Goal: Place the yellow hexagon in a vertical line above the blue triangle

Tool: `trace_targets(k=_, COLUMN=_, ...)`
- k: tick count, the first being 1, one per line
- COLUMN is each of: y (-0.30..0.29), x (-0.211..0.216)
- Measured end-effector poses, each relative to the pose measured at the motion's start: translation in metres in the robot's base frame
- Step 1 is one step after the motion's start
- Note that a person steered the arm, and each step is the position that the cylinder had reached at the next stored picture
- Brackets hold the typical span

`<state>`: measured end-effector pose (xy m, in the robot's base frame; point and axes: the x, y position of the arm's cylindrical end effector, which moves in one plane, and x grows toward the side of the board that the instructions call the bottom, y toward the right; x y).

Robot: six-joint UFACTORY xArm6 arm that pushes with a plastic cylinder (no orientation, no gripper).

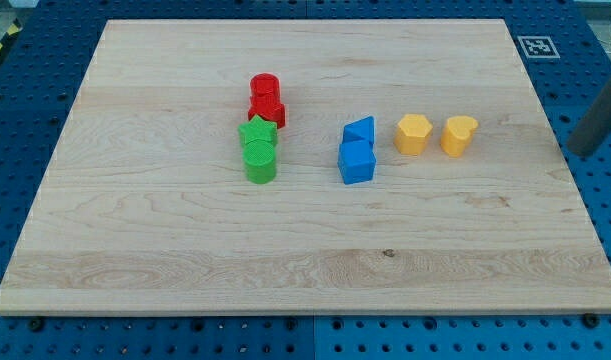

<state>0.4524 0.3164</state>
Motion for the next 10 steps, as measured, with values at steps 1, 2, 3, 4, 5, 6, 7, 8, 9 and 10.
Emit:
trace_targets(k=1, y=0.0, x=0.03)
trace_targets(k=2, y=-0.021, x=0.035)
trace_targets(k=3, y=-0.067, x=0.031)
trace_targets(k=4, y=-0.094, x=0.037)
trace_targets(k=5, y=-0.134, x=0.024)
trace_targets(k=6, y=-0.162, x=-0.007)
trace_targets(k=7, y=-0.18, x=-0.025)
trace_targets(k=8, y=-0.18, x=-0.025)
trace_targets(k=9, y=-0.175, x=-0.025)
trace_targets(k=10, y=-0.15, x=-0.025)
